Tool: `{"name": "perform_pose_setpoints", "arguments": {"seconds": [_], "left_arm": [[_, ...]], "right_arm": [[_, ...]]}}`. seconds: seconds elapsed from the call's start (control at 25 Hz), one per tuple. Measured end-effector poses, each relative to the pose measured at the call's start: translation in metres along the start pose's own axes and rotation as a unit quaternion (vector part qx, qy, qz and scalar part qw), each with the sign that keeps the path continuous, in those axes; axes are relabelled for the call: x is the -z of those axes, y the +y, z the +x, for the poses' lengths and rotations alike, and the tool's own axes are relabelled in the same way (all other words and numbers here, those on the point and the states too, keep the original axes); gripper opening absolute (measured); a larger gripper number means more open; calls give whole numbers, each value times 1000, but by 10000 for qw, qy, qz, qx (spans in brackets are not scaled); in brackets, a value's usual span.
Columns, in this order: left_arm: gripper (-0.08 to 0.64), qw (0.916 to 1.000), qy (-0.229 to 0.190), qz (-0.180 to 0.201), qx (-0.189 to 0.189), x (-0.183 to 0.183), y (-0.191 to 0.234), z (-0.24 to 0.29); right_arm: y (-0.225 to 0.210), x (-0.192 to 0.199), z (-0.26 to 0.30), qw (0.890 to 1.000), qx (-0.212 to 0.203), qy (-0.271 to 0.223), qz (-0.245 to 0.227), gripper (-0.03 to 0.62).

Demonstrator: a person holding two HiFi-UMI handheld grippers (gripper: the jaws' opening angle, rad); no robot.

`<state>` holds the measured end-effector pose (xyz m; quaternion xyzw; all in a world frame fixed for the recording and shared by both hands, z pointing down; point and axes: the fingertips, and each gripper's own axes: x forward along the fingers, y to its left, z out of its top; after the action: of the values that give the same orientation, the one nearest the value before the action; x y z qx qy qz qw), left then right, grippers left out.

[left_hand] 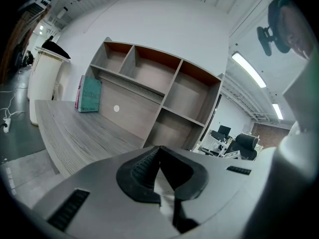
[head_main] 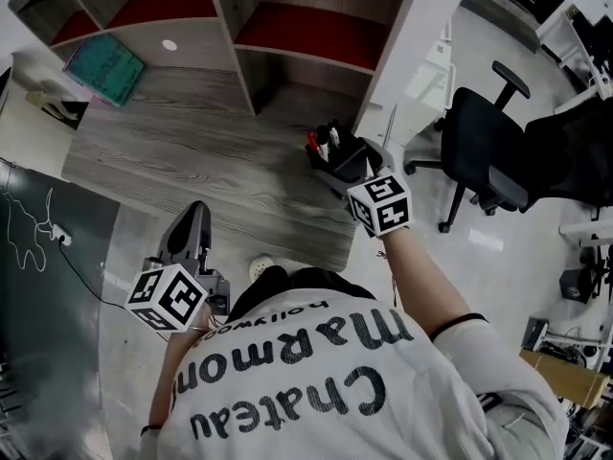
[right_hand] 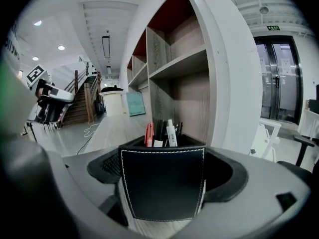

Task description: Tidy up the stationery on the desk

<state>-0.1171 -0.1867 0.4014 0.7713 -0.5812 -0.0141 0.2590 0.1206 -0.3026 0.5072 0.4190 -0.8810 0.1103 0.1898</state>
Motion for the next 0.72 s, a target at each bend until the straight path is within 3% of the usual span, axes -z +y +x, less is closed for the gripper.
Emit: {"name": "perform_pose_setpoints", "arguments": {"seconds": [0.72], "left_arm": [[15,9999,-55,-122,6,0,8,-3]], "right_arm": [[0,5,-3,10000,27,40,15,445]]}}
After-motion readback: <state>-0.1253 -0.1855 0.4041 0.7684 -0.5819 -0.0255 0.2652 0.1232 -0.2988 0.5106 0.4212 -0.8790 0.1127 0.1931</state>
